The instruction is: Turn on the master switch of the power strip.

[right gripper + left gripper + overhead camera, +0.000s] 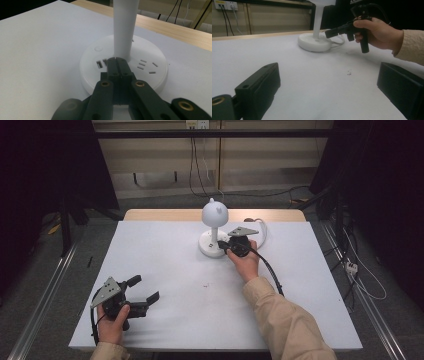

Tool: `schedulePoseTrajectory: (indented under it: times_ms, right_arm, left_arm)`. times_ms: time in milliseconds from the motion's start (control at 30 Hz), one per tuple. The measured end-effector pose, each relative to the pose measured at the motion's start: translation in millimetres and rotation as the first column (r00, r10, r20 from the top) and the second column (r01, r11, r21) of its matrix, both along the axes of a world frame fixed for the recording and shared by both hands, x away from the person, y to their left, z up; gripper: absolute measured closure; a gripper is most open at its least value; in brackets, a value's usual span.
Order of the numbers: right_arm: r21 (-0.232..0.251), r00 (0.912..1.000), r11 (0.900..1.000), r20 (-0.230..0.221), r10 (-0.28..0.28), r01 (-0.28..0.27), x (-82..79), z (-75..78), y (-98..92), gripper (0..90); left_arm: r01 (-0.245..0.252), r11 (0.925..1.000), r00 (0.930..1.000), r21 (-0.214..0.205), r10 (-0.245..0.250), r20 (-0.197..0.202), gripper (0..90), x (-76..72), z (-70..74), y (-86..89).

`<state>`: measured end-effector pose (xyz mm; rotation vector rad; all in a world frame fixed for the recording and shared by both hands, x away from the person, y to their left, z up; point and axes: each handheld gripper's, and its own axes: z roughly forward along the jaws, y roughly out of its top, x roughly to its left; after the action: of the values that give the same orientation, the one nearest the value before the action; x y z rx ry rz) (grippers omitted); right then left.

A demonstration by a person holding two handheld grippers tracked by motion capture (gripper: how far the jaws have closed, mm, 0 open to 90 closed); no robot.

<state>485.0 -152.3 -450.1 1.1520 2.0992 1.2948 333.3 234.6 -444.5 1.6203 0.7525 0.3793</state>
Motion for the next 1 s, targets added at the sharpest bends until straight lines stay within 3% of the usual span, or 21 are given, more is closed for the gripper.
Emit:
schedulePoseTrajectory:
  times_ms: [1000]
  right_arm:
    - [-0.028, 0.9999, 0.9995, 0.002, 0.014, -0.014, 3.5, -6.9, -0.6, 90.0]
  left_arm:
    - [0.003, 1.0, 1.0, 0.002, -0.003, 0.001, 4.5, -0.8, 0.1, 0.4]
